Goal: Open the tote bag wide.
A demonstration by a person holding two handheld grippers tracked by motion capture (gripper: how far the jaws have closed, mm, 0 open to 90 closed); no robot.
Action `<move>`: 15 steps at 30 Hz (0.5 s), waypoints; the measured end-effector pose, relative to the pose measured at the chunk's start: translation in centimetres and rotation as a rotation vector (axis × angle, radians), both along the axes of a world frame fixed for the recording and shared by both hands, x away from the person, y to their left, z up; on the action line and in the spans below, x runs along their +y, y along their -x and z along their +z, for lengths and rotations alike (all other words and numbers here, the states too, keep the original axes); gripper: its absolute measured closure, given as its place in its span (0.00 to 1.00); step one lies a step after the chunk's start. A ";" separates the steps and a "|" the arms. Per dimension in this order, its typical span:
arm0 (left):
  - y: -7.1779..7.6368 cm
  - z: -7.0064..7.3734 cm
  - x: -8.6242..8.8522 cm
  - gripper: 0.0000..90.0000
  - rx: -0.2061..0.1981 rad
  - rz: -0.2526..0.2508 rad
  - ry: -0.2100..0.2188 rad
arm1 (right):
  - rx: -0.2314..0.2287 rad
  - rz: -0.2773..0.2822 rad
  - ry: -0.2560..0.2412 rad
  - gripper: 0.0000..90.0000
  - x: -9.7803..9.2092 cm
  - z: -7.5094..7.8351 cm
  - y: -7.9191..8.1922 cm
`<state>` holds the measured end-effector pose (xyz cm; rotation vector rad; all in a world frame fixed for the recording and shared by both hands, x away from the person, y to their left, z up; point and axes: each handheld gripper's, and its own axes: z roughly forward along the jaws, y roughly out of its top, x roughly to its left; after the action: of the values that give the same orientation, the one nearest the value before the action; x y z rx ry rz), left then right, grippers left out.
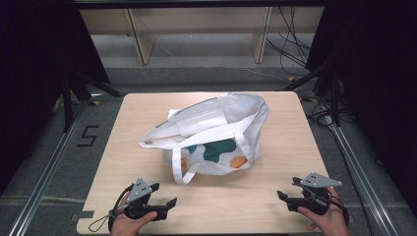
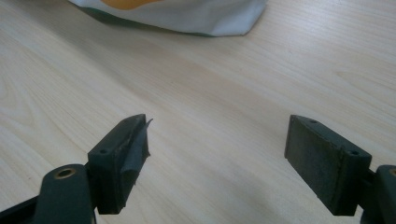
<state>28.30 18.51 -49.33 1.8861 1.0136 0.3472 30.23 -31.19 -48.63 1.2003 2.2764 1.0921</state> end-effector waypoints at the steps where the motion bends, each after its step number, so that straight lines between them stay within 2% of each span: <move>1: 0.0 0.0 0.0 0.18 0.000 -0.001 0.000 | 0.012 -0.007 -0.022 0.25 0.2 0.0 0.1; 2: 0.0 0.0 0.0 0.18 0.000 0.000 0.002 | 0.000 0.000 -0.012 0.25 0.2 0.0 0.0; 3: 0.1 0.0 0.0 0.18 0.001 0.002 0.001 | 0.013 -0.007 -0.020 0.25 0.3 0.1 0.1; 5: 0.0 0.0 0.0 0.18 0.005 -0.006 0.008 | -0.031 0.014 -0.001 0.25 0.1 0.2 -0.2; 6: 0.1 0.0 -0.1 0.18 0.001 -0.004 0.015 | 0.010 -0.007 -0.015 0.24 0.3 0.4 0.1; 8: 0.0 0.2 0.0 0.18 -0.008 -0.012 0.005 | -0.009 0.002 -0.027 0.24 0.4 0.6 0.0; 10: -0.1 0.2 0.0 0.19 -0.004 -0.002 0.026 | -0.020 0.004 -0.050 0.21 0.5 1.0 -0.1; 11: -0.2 0.2 0.1 0.19 0.003 -0.008 0.027 | -0.041 0.029 -0.031 0.21 0.3 1.2 -0.4; 12: -0.3 0.3 0.2 0.21 0.006 -0.007 0.034 | -0.046 0.010 -0.040 0.21 0.5 1.4 -0.4; 13: -0.4 0.5 0.2 0.25 0.002 -0.002 0.043 | -0.050 0.030 -0.037 0.21 0.5 1.7 -0.7; 14: -0.6 0.7 0.4 0.29 -0.006 -0.003 0.038 | -0.055 0.012 -0.041 0.22 0.7 2.1 -0.7; 15: -0.6 1.0 0.5 0.35 -0.010 0.001 0.038 | -0.075 0.037 -0.046 0.25 0.7 2.4 -1.1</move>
<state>28.94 18.98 -48.32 1.8483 1.0075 0.3350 31.31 -30.45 -46.21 1.1187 2.2368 1.1895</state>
